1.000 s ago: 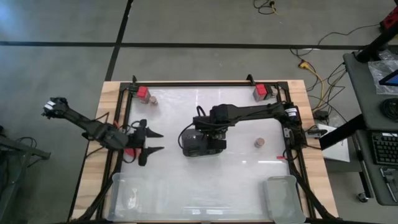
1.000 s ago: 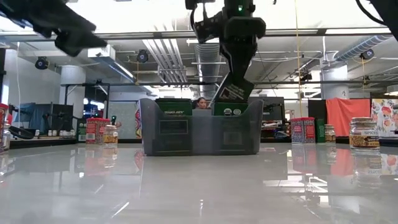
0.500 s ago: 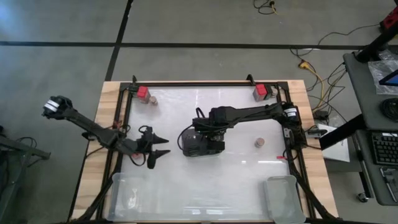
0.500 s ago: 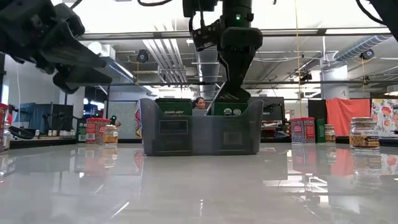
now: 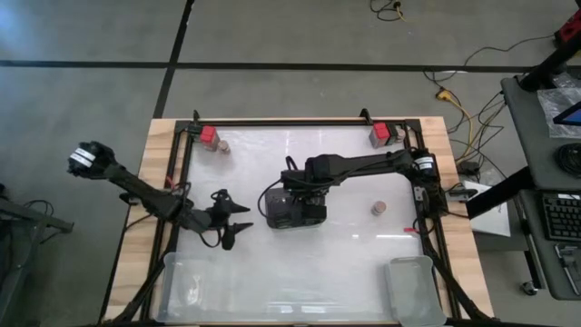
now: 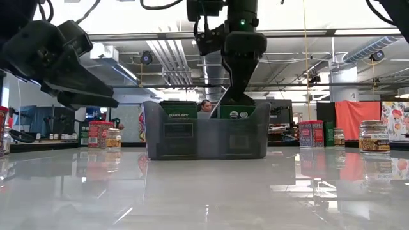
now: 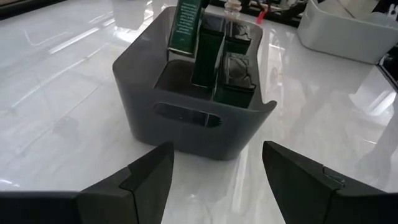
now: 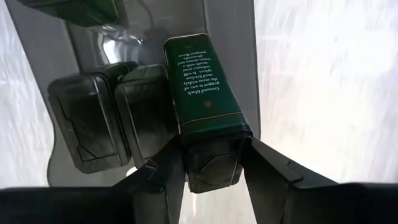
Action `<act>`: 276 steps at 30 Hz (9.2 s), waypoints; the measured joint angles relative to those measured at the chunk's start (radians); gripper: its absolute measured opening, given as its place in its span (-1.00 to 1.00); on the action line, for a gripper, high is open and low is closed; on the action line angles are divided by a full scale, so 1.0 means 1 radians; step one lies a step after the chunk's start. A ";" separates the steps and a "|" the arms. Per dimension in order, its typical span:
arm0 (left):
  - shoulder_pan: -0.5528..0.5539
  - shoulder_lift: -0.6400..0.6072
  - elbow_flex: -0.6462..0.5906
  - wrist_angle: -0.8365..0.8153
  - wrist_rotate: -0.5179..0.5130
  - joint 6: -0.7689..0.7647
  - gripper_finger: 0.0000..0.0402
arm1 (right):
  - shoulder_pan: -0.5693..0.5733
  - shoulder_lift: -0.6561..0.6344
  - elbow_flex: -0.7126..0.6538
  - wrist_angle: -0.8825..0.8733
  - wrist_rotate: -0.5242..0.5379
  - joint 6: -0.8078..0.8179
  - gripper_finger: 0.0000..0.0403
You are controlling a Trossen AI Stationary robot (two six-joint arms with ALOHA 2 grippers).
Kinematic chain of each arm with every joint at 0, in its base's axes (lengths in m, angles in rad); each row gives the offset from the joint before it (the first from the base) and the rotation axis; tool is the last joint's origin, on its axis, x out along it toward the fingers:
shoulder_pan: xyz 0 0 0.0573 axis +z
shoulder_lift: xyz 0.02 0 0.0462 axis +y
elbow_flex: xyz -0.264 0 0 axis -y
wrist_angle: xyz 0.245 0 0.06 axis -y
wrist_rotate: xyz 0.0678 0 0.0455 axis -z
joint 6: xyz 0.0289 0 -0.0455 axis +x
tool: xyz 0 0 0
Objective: Sort spices by type
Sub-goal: Put the black seasoning can into the black bin, then adjust the black seasoning can in the black bin, then put the black seasoning can into the black bin
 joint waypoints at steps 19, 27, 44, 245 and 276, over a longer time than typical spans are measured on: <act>0.048 0.014 0.000 0.000 -0.002 0.056 0.15 | -0.014 -0.003 -0.068 0.050 -0.045 0.057 -0.22; 0.091 0.005 0.000 0.002 0.007 0.087 0.15 | -0.013 -0.003 -0.069 0.051 -0.046 0.057 -0.25; 0.092 -0.108 0.000 -0.006 0.028 0.150 0.15 | -0.013 -0.001 -0.070 0.103 -0.068 0.011 -0.35; 0.316 -0.149 0.161 -0.088 0.471 0.560 0.15 | -1.042 -0.246 -0.387 0.051 0.161 0.339 0.33; 0.316 -0.150 0.197 -0.131 0.469 0.656 0.15 | -1.058 -0.155 -0.390 -0.009 0.056 0.264 0.03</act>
